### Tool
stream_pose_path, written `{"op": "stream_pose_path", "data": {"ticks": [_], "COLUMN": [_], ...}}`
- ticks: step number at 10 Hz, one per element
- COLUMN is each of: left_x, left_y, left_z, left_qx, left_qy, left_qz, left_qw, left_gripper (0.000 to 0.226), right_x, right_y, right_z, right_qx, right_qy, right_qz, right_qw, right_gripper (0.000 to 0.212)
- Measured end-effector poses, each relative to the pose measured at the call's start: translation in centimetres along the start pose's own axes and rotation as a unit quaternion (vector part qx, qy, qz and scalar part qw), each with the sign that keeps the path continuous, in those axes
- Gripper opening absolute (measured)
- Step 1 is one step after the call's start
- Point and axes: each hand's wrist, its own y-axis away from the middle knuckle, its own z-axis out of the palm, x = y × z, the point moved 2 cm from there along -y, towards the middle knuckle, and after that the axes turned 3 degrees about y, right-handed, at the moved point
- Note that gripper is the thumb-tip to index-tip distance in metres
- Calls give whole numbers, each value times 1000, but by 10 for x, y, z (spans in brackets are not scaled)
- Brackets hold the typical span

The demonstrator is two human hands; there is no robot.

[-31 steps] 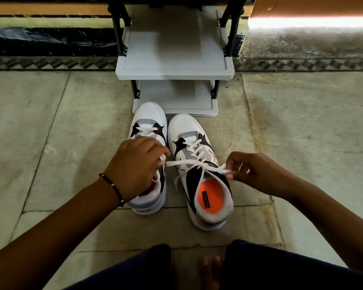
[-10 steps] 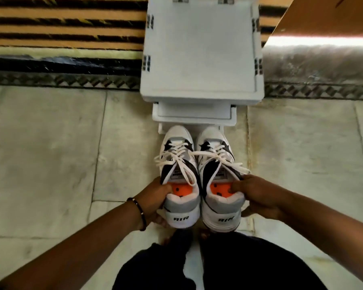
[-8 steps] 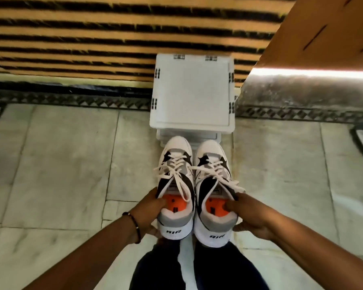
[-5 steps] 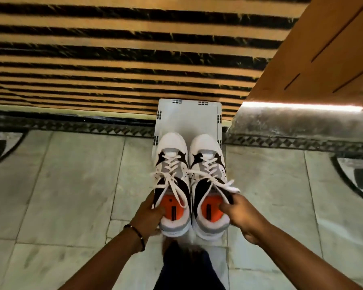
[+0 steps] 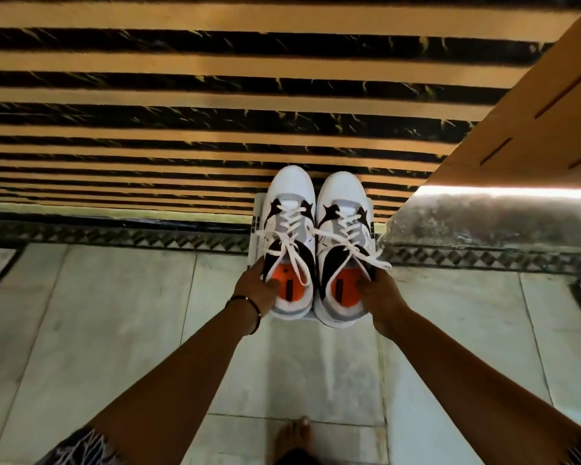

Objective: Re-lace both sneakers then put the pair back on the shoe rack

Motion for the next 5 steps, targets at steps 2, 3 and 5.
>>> {"op": "stream_pose_path", "data": {"ticks": [2, 3, 5], "left_x": [-17, -20, -17], "left_y": [-18, -22, 21], "left_z": [2, 3, -8], "left_qx": [-14, -21, 42], "left_qy": [-15, -31, 6], "left_qz": [-14, -1, 36], "left_qw": [1000, 999, 998], "left_gripper": [45, 44, 46], "right_x": [8, 5, -3], "right_y": [-10, -8, 42], "right_z": [9, 7, -18], "right_qx": [5, -13, 50], "right_qy": [37, 67, 24], "right_qz": [0, -8, -13], "right_qw": [999, 998, 998], "right_gripper": [43, 41, 37]}}
